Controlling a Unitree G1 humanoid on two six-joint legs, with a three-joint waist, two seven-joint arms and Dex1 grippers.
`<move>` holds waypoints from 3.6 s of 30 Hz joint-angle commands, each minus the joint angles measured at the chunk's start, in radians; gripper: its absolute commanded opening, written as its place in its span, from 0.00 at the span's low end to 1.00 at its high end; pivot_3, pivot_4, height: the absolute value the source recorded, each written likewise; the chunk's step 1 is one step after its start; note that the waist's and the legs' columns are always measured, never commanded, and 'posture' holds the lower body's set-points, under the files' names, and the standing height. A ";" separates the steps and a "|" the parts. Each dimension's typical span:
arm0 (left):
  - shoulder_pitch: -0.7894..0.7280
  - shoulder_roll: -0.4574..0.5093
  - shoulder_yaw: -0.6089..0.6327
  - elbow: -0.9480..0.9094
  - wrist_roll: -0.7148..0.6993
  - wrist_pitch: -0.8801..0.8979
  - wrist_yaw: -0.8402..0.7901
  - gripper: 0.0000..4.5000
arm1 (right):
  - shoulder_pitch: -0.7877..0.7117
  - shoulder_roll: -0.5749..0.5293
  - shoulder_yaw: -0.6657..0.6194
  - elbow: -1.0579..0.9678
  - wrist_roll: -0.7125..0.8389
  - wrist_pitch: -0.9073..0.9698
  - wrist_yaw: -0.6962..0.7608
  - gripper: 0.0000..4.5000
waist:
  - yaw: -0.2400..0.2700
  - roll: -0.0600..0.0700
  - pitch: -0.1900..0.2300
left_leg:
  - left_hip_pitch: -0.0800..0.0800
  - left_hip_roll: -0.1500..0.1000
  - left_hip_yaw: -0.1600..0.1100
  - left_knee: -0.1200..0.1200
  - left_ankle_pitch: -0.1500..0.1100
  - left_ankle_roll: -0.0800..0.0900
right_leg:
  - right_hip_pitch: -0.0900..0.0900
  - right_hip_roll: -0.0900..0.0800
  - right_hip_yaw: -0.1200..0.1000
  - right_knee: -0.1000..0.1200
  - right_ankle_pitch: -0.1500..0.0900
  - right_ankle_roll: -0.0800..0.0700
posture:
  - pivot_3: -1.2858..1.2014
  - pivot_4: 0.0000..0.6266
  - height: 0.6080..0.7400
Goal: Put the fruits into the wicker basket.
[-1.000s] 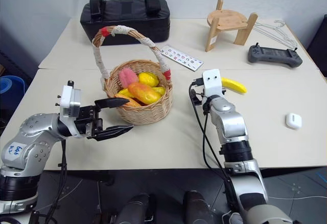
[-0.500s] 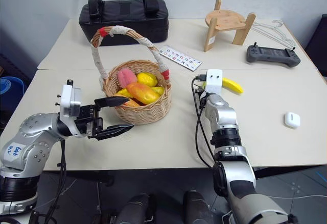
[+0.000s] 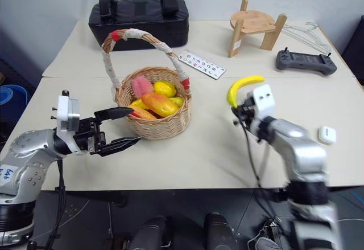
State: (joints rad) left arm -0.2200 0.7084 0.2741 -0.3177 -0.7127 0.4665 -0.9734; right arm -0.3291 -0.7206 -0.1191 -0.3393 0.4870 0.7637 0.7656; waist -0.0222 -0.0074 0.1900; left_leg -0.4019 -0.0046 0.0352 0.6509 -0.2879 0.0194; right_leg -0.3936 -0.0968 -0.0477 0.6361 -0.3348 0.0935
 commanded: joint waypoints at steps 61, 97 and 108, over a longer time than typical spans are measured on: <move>0.141 -0.022 0.151 -0.075 -0.084 -0.032 0.126 1.00 | -0.704 0.357 0.242 0.718 -0.135 -0.469 0.405 0.16 | -0.006 -0.004 0.001 | 0.011 0.002 0.006 0.000 -0.004 -0.004 | 0.002 -0.005 -0.005 0.007 0.000 -0.003 | 0.52 0.24 1.00; -0.120 -0.086 -0.079 0.191 0.037 -0.101 -0.040 1.00 | -0.022 -0.076 -0.379 0.291 -0.047 -0.260 -0.063 0.56 | 0.002 -0.003 0.001 | 0.012 0.001 0.012 -0.001 -0.002 -0.003 | 0.003 -0.004 -0.002 0.005 0.000 -0.002 | 0.52 0.24 1.00; 0.026 0.052 -0.076 0.280 0.212 -0.273 -0.163 1.00 | 0.419 -0.149 -0.588 0.146 -0.007 -0.560 0.332 0.99 | 0.022 -0.003 0.002 | 0.014 0.002 0.011 -0.002 -0.003 -0.001 | 0.005 -0.003 -0.002 -0.003 0.000 -0.002 | 0.52 0.24 1.00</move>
State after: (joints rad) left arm -0.2088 0.7456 0.1825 -0.0377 -0.5260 0.2435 -1.1151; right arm 0.0571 -0.8793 -0.6726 -0.1590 0.4879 0.3241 1.0171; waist -0.0003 -0.0108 0.1915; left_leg -0.3876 -0.0027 0.0466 0.6481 -0.2932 0.0217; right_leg -0.3872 -0.1003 -0.0498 0.6319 -0.3343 0.0914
